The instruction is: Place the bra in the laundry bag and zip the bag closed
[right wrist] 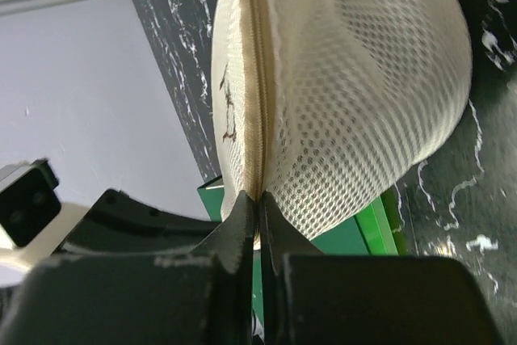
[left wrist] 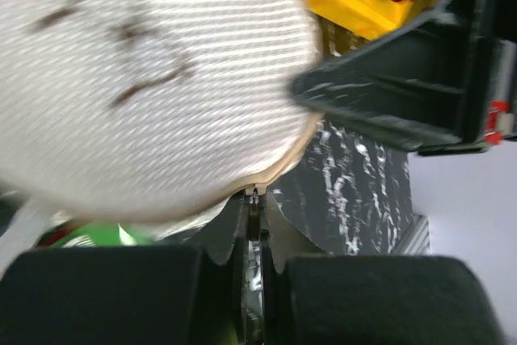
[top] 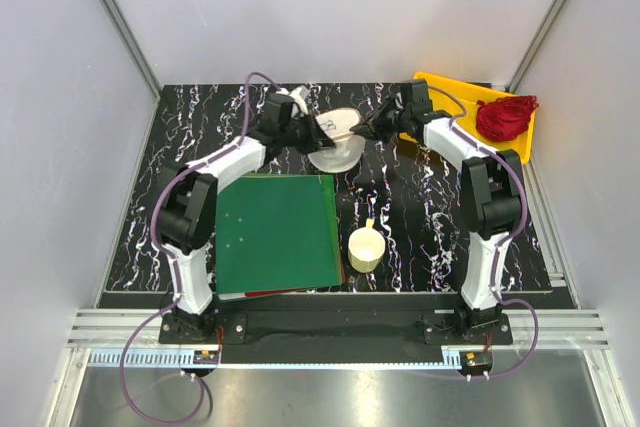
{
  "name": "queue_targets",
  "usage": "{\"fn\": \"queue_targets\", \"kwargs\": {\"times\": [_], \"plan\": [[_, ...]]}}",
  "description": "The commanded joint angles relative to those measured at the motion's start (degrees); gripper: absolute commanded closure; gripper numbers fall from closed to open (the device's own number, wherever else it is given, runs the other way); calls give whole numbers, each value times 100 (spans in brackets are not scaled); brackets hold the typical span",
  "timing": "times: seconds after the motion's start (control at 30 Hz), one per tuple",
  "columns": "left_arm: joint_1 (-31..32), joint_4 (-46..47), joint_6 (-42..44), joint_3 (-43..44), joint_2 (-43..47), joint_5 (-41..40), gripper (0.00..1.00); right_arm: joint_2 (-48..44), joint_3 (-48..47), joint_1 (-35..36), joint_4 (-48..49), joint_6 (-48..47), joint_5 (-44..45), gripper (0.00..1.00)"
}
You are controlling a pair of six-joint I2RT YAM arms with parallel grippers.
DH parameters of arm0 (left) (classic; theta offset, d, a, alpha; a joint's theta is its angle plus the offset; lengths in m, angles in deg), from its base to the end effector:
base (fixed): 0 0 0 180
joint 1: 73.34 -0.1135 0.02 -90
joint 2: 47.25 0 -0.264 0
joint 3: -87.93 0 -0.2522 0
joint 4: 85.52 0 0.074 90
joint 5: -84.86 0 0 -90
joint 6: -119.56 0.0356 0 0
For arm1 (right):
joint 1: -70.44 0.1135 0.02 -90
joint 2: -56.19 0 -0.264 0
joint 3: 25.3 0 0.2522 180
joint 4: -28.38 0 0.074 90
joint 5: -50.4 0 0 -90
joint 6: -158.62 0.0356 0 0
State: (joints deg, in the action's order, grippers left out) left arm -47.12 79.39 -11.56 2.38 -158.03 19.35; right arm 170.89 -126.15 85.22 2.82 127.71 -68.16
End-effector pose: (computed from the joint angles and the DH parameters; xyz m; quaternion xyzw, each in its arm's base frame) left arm 0.3940 -0.2105 0.2340 -0.0076 0.8586 -0.4190 0.2953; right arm 0.4371 0.1329 0.2261 0.2328 0.8512 0.4271 0.1970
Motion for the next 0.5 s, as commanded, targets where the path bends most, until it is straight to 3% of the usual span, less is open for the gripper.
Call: {"fn": "queue_targets", "kwargs": {"times": [0.0,0.3,0.47], "plan": [[-748,-236,412,-228,566,38,100,369,-633,-266,186,-564,-351,100],[-1522,-702,605,-194,689,-76,100,923,-1494,-529,169,-1162,-1046,100],[-1427,-624,623,-105,690,152,100,1362,-2232,-582,-42,-1374,-1494,100]]}}
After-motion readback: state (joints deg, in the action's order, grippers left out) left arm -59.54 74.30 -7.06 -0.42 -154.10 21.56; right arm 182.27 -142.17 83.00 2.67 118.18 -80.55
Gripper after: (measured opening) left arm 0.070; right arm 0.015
